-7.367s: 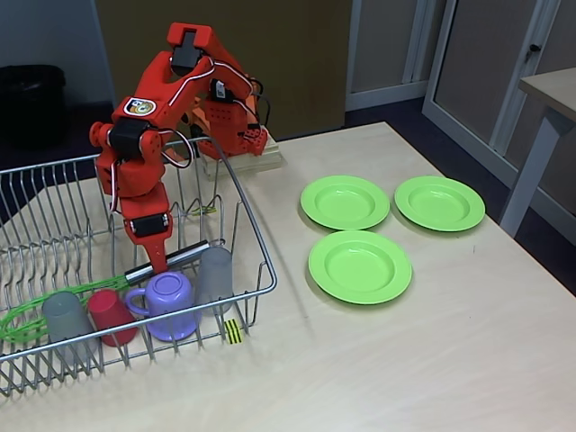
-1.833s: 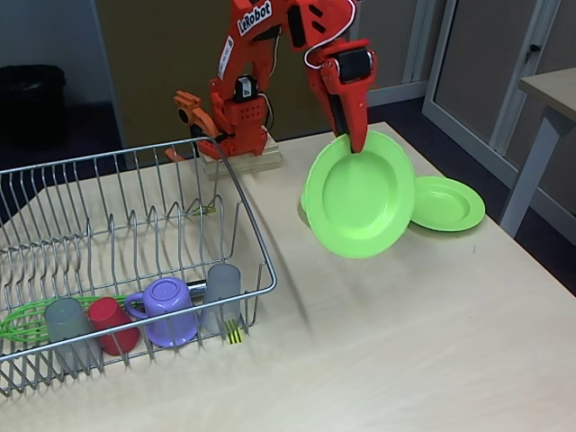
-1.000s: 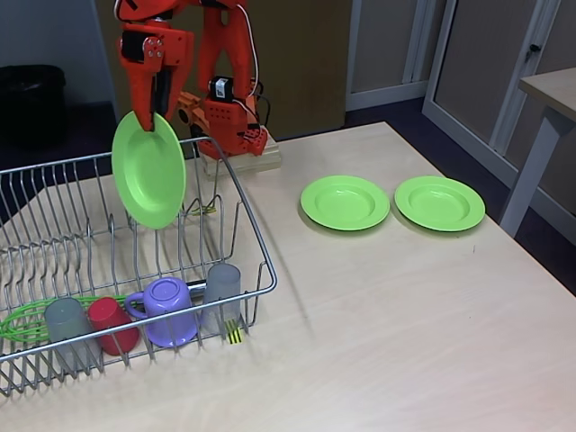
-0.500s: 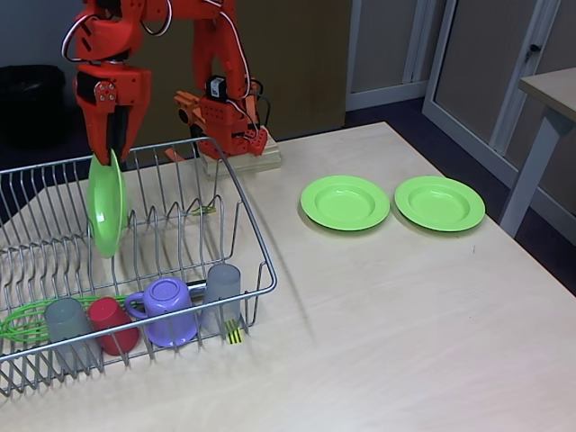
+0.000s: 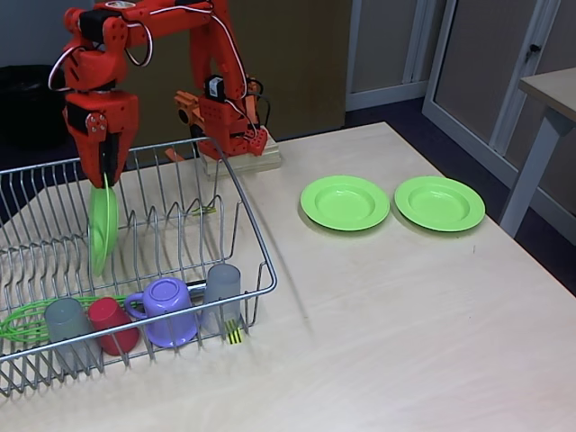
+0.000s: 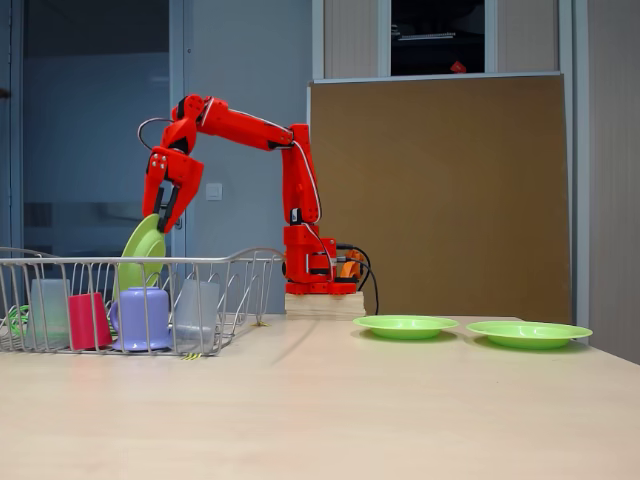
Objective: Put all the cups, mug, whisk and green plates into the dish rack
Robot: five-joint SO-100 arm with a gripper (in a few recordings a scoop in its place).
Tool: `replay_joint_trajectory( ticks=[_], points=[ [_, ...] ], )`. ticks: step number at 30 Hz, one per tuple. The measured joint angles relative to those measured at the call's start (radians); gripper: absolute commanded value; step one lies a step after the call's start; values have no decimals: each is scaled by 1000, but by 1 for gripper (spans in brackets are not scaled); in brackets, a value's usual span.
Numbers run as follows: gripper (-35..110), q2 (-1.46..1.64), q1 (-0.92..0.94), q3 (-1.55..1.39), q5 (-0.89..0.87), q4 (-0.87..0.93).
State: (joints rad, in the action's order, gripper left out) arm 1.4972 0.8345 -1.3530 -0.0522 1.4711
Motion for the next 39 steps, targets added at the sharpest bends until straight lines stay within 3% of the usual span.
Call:
replay_joint_trajectory(
  ticks=[16, 39],
  points=[
    [21, -49, -15, -75, 178, -6],
    [17, -41, -123, 133, 201, 160]
  ],
)
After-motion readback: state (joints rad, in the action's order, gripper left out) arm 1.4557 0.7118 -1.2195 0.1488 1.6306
